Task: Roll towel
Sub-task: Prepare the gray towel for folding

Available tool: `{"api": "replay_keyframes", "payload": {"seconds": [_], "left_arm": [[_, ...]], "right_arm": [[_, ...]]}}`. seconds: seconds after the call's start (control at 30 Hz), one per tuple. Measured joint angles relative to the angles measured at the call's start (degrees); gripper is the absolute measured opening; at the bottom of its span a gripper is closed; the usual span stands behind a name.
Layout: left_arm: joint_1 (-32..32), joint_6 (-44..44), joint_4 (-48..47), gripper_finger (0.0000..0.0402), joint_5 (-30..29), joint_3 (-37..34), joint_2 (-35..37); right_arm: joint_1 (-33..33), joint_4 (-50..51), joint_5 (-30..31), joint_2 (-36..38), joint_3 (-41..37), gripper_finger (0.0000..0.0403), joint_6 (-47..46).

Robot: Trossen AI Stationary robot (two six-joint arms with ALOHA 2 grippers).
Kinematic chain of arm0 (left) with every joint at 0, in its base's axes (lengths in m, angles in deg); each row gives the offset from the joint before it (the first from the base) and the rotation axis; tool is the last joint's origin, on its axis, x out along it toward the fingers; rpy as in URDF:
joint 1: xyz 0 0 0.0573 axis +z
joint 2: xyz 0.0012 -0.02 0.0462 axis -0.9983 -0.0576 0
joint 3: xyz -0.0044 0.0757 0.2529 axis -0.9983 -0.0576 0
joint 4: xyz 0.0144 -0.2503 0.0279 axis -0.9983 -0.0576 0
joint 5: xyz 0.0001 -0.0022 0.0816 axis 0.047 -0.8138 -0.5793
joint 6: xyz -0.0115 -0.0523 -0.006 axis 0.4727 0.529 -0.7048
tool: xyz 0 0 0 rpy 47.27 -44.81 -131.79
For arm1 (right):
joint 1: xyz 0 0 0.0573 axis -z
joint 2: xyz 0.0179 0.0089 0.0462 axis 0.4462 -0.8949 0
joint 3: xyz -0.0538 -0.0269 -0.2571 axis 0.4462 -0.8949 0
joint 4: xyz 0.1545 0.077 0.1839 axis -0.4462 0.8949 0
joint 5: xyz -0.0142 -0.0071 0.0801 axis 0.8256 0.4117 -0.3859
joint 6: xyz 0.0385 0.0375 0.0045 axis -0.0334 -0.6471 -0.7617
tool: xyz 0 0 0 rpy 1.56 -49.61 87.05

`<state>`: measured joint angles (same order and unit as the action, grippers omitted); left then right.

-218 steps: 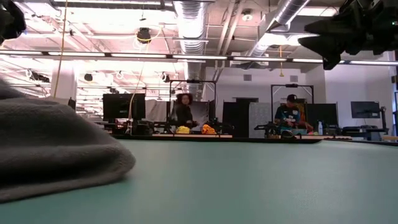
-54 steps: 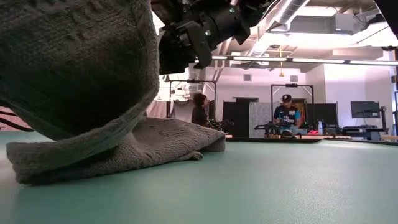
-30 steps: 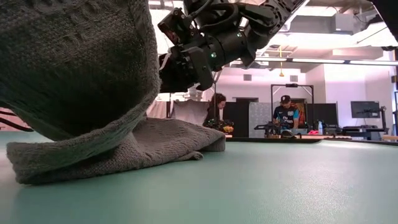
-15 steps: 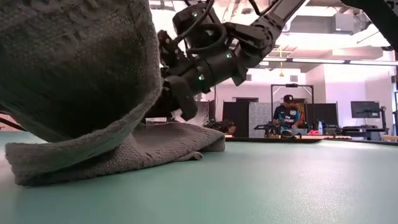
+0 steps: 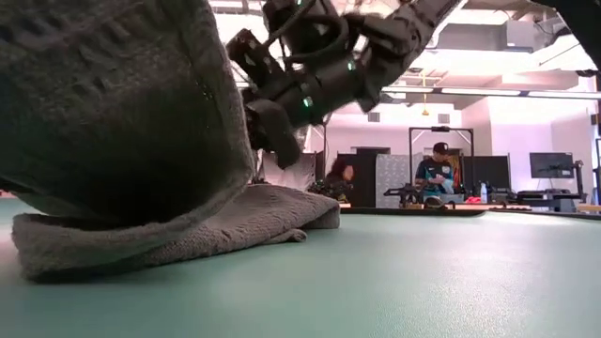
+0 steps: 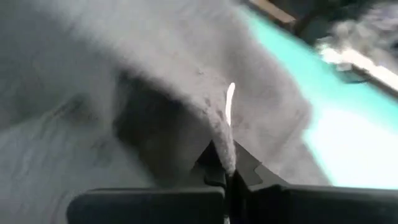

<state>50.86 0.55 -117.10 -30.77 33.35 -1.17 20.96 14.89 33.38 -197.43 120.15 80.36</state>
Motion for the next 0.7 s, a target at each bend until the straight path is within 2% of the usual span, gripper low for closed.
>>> {"api": "replay_keyframes", "payload": {"seconds": [0.1, 0.23, 0.33, 0.4, 0.47, 0.6, 0.7], "left_arm": [[0.00, 2.33, -0.99, 0.0000, -5.70, 0.00, 0.02], [0.04, 3.94, -6.01, 0.0000, -10.85, 0.00, 0.02], [0.33, 2.37, -10.11, 0.0000, -14.08, 0.00, 0.02], [0.96, -1.29, -11.59, 0.0000, -17.33, 0.00, 0.00], [2.00, -5.89, -13.31, 0.0000, -21.57, 0.00, 0.00], [4.88, -16.60, -15.27, 0.0000, -33.03, 0.00, 0.00], [8.61, -25.93, -14.93, 0.0000, -40.12, 0.00, 0.00]], "right_arm": [[-1.50, 5.05, 15.36, 3.82, -0.08, 0.0010, -1.31], [-3.41, 13.03, 39.67, 10.54, -0.02, 0.0010, -1.95], [-4.29, 18.54, 52.33, 15.91, -0.04, 0.0010, -1.55], [-4.35, 21.83, 56.53, 20.06, -0.04, 0.0010, -1.55], [-4.11, 24.00, 58.16, 23.76, -0.03, 0.0010, -1.82], [-2.44, 26.46, 60.99, 30.06, 0.00, 0.0010, -1.53], [-0.09, 26.38, 67.19, 33.97, -0.04, 0.0010, 1.78]]}}
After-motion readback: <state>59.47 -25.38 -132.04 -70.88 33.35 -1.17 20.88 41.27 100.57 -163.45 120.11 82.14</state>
